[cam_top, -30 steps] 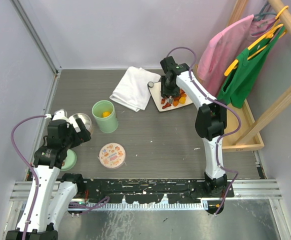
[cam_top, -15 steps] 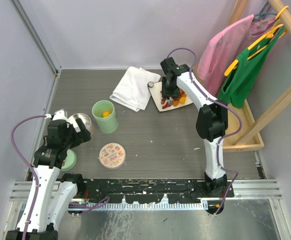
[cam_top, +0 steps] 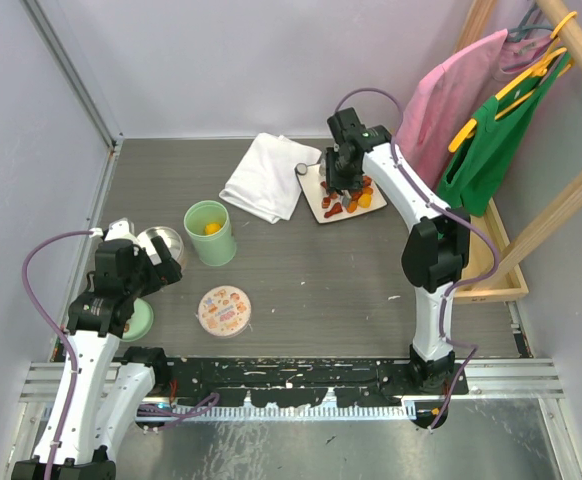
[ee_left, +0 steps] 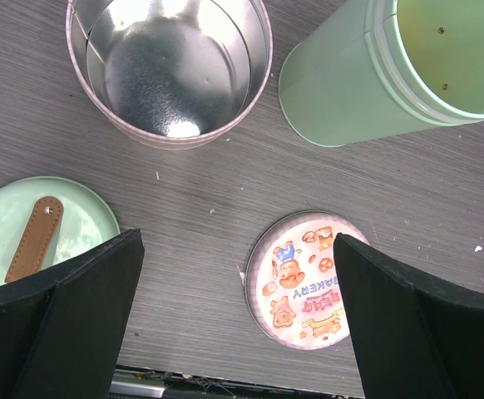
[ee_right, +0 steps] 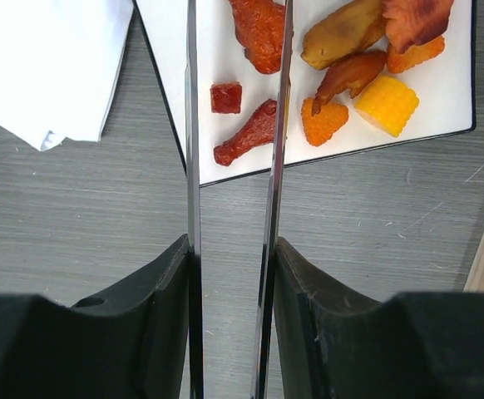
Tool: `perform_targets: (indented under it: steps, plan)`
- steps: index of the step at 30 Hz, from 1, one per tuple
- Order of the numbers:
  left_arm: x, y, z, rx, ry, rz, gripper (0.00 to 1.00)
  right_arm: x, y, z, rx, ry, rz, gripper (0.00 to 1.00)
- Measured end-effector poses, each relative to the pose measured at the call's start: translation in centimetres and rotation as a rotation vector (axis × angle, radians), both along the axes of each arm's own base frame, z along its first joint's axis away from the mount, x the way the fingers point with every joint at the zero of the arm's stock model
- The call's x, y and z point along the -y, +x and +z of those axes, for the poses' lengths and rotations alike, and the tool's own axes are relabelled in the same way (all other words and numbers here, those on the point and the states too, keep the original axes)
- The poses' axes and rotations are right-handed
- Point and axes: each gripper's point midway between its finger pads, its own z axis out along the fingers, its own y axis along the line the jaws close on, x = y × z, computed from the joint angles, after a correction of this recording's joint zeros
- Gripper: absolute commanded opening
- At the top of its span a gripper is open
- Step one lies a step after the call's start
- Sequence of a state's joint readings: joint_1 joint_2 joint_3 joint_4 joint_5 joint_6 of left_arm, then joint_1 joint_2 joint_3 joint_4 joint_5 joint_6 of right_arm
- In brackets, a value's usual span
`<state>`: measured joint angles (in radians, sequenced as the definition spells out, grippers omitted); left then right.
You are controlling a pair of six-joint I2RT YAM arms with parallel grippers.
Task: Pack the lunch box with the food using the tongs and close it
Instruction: Pick up the fake food from the plate.
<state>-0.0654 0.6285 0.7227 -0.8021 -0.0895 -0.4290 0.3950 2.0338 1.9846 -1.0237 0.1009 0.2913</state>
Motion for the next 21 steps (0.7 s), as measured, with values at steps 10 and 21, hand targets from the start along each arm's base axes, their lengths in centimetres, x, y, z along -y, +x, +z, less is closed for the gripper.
perform_targets:
  steps: [10,21]
  plan:
    - [0.0,0.0,0.0,0.0,0.0,0.0,0.98,-1.0,-1.2,0.6,-0.016,0.064,0.05,0.39]
    - [0.0,0.0,0.0,0.001,-0.001,-0.001,0.98,-2.8,-2.6,4.2,0.029,0.195,0.123,0.4]
